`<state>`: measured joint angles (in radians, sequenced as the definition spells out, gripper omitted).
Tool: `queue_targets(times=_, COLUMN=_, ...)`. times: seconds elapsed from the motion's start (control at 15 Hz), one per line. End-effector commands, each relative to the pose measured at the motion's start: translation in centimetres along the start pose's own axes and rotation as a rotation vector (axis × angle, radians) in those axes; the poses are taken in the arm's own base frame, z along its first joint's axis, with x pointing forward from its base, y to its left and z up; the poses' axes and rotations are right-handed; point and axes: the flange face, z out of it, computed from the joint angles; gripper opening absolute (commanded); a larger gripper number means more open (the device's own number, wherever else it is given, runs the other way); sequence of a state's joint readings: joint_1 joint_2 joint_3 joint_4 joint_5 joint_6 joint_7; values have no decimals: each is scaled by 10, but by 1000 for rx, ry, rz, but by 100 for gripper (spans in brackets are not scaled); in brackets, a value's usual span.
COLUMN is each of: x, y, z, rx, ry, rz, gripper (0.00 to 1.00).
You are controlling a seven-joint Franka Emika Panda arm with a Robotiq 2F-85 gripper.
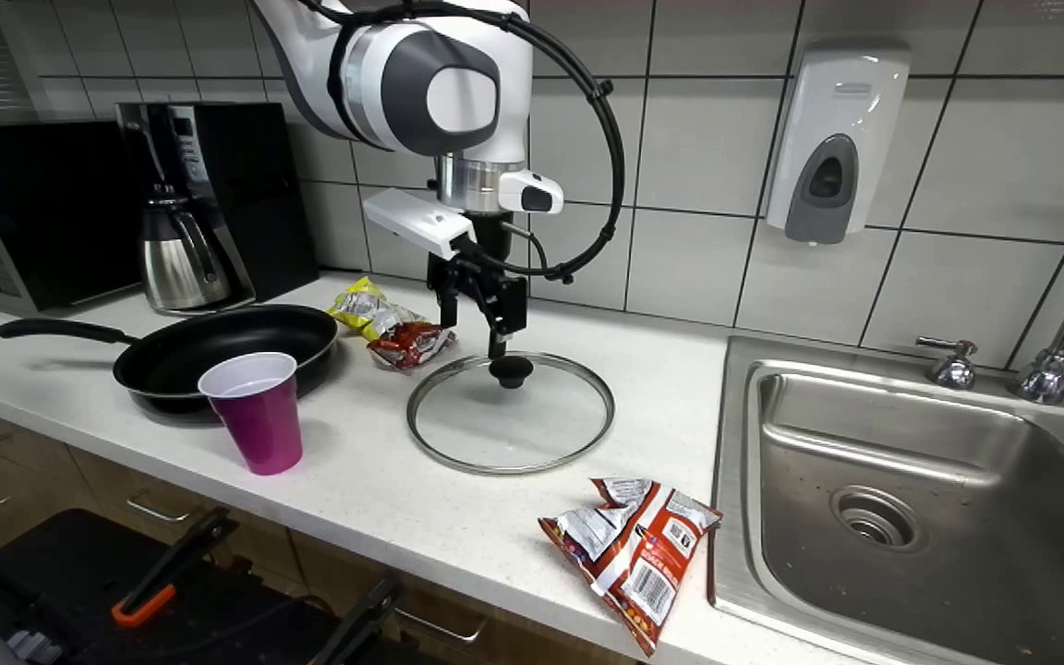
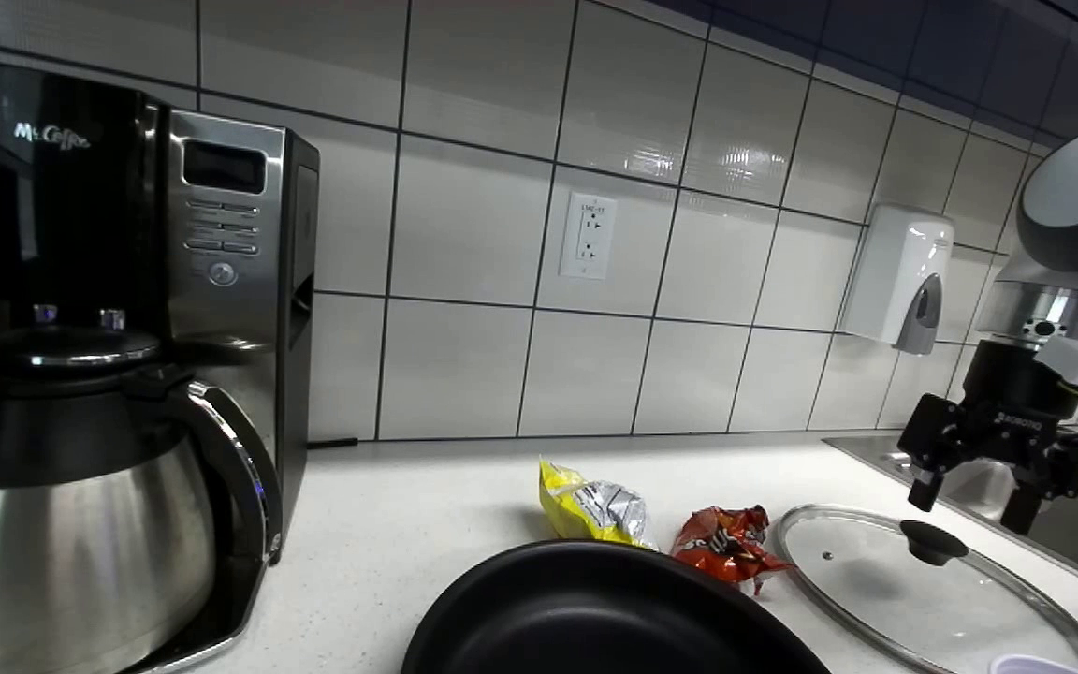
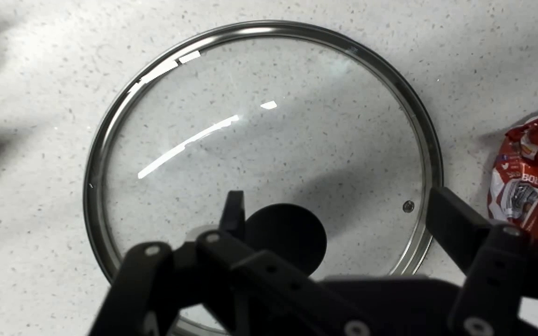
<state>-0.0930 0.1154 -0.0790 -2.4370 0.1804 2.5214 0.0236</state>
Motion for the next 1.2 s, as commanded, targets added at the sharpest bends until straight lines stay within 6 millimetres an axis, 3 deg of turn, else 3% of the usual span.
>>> queue_targets(times=0.0, x=1, y=1, z=-1, rx=-14, ry=0, rz=6, gripper=100)
queue_targets(times=0.47, x=-2, y=25, z=-10, rx=-64, ry=22, rz=56, gripper=100)
queue_targets(times=1.13, x=-10, y=97, z=-18, rx=-88, ry=37, rz=112, gripper=100)
